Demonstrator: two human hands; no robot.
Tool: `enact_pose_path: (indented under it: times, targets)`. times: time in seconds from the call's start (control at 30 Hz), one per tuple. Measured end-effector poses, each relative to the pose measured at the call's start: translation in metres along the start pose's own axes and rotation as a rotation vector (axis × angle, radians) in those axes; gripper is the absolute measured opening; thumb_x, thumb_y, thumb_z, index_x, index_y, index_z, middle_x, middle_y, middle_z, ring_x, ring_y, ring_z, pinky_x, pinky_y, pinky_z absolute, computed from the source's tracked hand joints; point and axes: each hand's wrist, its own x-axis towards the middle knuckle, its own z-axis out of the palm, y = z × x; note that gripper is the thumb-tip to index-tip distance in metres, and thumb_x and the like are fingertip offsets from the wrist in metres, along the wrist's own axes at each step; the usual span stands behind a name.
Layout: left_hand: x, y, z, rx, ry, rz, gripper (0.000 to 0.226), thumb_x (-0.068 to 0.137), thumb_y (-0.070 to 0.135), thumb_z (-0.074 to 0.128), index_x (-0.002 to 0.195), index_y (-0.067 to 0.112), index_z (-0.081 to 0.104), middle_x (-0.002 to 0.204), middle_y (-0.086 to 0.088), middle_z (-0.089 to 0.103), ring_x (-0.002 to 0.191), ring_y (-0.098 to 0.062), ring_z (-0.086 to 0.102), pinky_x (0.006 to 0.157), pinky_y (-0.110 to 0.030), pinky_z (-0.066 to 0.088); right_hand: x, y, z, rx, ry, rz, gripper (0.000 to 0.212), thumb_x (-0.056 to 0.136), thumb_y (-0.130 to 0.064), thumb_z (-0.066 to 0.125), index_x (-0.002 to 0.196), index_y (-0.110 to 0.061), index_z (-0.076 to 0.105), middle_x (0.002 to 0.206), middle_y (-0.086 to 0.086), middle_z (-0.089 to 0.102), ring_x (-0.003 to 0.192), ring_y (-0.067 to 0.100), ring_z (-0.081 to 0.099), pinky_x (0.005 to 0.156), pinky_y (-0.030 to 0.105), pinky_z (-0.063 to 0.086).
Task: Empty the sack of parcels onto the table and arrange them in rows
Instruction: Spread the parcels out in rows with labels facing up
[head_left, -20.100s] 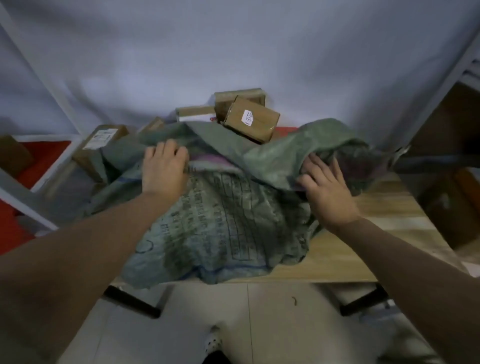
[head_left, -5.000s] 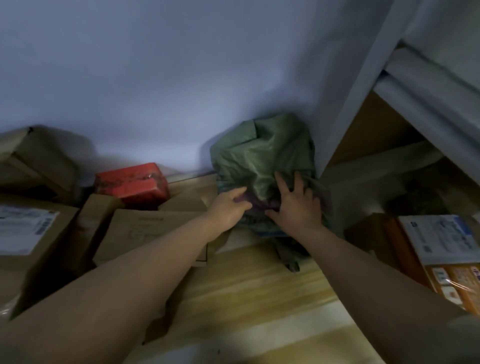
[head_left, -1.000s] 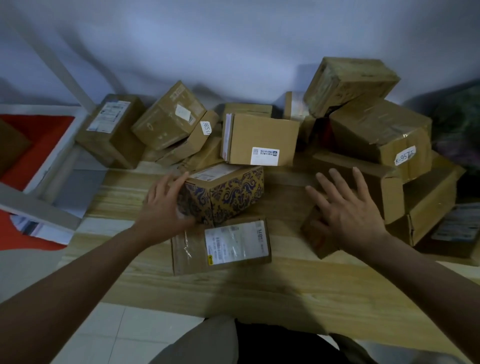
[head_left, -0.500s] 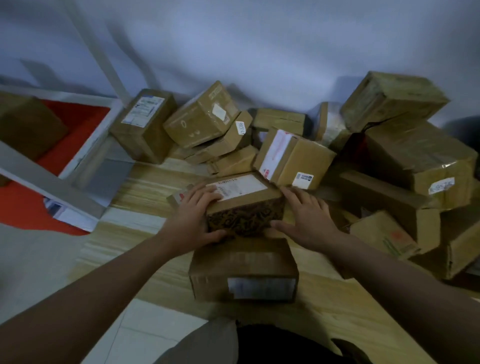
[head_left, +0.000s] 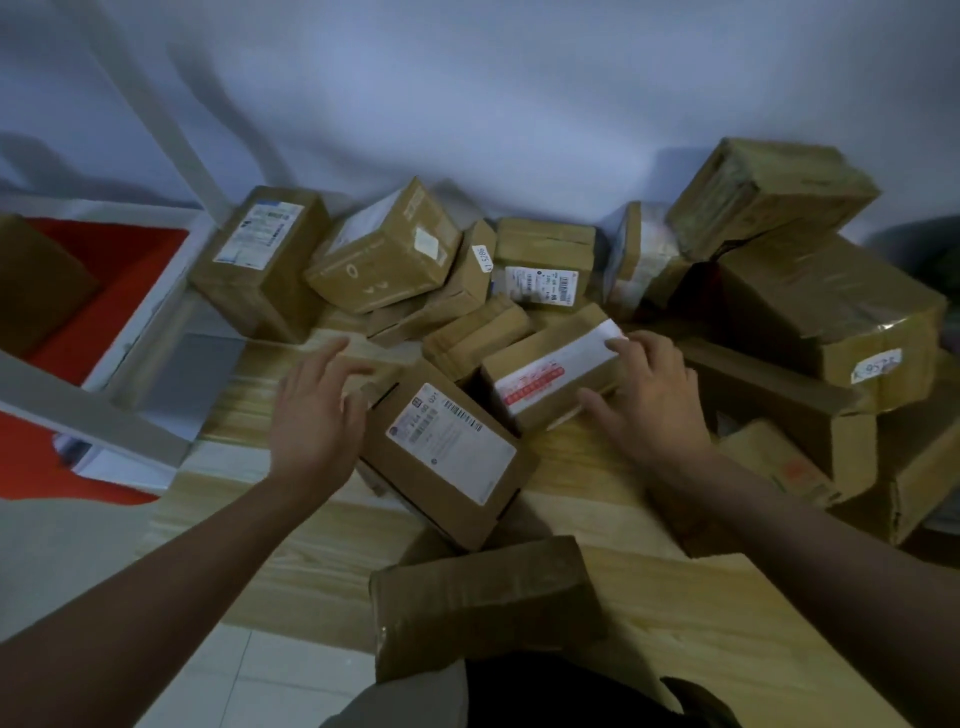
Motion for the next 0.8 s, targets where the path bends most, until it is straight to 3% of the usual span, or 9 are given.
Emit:
enact_pose_path:
  times: [0.1,0.23,0.33,0.43,0.5,0.63,0.7,0.8]
  targets:
    - [0.018,0.043,0.011,0.037,-0.097,0.093,0.059,0.091,0.051,0.052,0.141,0.020,0.047,0.158,-0.009,0.030,0.143,-0.032,0.031,0.111,-0.051,0.030,-0.002,0.003,-0.007,-0.021,-0.076,0.075,0.082,0.087,-0.052,0.064,0.154,-0.028,0.023,0.160,0.009,0.020,0.148,0.028,0.020,0.119,0.050,0.019]
    - [0.027,0.100,0.058,0.231,-0.289,0.495,0.097,0.076,0.083,0.042,0.156,0.032,0.019,0.165,-0.010,-0.002,0.151,-0.038,0.000,0.120,-0.060,0.007,-0.020,0.014,-0.017,-0.356,-0.143,-0.033,0.089,0.088,-0.060,0.056,0.157,-0.033,0.007,0.167,0.010,-0.003,0.153,0.031,-0.006,0.122,0.058,-0.001]
    - [0.035,0.107,0.090,0.377,-0.466,0.467,0.107,0.071,0.087,0.047,0.155,0.040,0.002,0.163,-0.010,-0.020,0.148,-0.042,-0.015,0.118,-0.063,-0.002,-0.034,0.041,-0.034,-0.615,-0.233,-0.076,0.088,0.088,-0.073,0.042,0.156,-0.034,0.002,0.165,0.011,-0.014,0.149,0.037,-0.020,0.117,0.065,-0.010]
    - [0.037,0.094,0.099,0.380,-0.586,0.353,0.107,0.072,0.079,0.057,0.154,0.044,-0.002,0.164,-0.013,-0.007,0.146,-0.045,0.008,0.118,-0.059,0.014,-0.045,0.068,-0.047,-0.752,-0.352,0.049,0.087,0.084,-0.082,0.030,0.155,-0.034,0.017,0.166,0.011,-0.008,0.150,0.039,-0.018,0.115,0.068,-0.011]
    - [0.035,0.084,0.094,0.381,-0.544,0.381,0.096,0.079,0.072,0.057,0.155,0.042,0.007,0.160,-0.017,0.014,0.139,-0.041,0.025,0.111,-0.055,0.029,-0.047,0.078,-0.050,-0.759,-0.377,0.127,0.084,0.084,-0.083,0.025,0.152,-0.033,0.029,0.167,0.011,0.002,0.151,0.039,-0.010,0.115,0.068,-0.007]
    - [0.029,0.071,0.081,0.344,-0.511,0.433,0.087,0.081,0.063,0.062,0.153,0.035,0.023,0.149,-0.023,0.032,0.130,-0.042,0.036,0.103,-0.054,0.038,-0.048,0.078,-0.048,-0.714,-0.314,0.089,0.080,0.090,-0.075,0.029,0.155,-0.029,0.026,0.167,0.010,0.006,0.153,0.035,-0.005,0.119,0.063,-0.005]
    - [0.027,0.066,0.077,0.341,-0.531,0.425,0.086,0.082,0.062,0.062,0.154,0.037,0.021,0.151,-0.021,0.029,0.133,-0.041,0.034,0.104,-0.053,0.037,-0.053,0.073,-0.045,-0.661,-0.208,0.004,0.080,0.090,-0.074,0.029,0.156,-0.029,0.020,0.167,0.007,0.002,0.153,0.031,-0.007,0.120,0.059,-0.007]
    - [0.031,0.058,0.073,0.340,-0.550,0.415,0.086,0.081,0.058,0.063,0.153,0.039,0.020,0.153,-0.016,0.026,0.136,-0.037,0.030,0.106,-0.051,0.037,-0.050,0.072,-0.056,-0.456,0.168,0.057,0.083,0.089,-0.072,0.038,0.157,-0.028,0.019,0.167,0.007,0.002,0.153,0.030,-0.006,0.121,0.053,-0.007]
